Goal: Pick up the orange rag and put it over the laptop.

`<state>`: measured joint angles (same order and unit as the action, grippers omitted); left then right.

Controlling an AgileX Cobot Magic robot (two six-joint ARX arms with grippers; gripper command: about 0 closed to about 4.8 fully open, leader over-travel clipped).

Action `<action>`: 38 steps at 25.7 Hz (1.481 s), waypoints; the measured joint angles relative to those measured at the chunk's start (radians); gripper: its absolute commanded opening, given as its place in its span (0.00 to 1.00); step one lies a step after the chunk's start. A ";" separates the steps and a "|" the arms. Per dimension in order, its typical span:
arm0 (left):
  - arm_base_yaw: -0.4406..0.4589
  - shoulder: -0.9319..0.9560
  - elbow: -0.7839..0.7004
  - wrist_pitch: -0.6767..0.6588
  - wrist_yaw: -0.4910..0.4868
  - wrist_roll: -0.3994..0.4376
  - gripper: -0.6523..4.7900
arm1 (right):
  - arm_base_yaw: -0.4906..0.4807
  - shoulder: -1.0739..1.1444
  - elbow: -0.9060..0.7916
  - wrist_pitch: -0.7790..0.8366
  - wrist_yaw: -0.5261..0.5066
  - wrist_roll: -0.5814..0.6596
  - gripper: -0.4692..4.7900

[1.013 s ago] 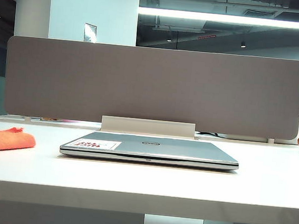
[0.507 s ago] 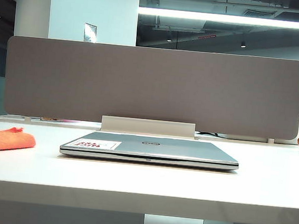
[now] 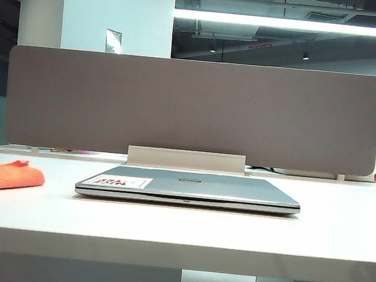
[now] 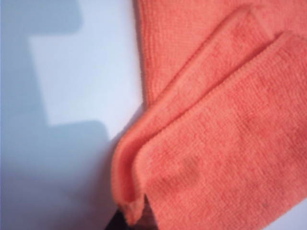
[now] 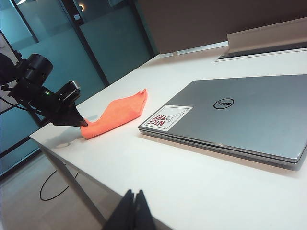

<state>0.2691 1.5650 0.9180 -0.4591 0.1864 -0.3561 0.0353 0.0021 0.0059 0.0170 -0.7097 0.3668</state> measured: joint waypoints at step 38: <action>-0.409 0.124 0.248 1.158 0.378 -0.723 0.11 | 0.000 0.000 0.000 -0.008 0.002 0.000 0.08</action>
<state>-0.1394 1.6886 1.1660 0.6987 0.5640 -1.0794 0.0353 0.0021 0.0059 0.0093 -0.7078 0.3668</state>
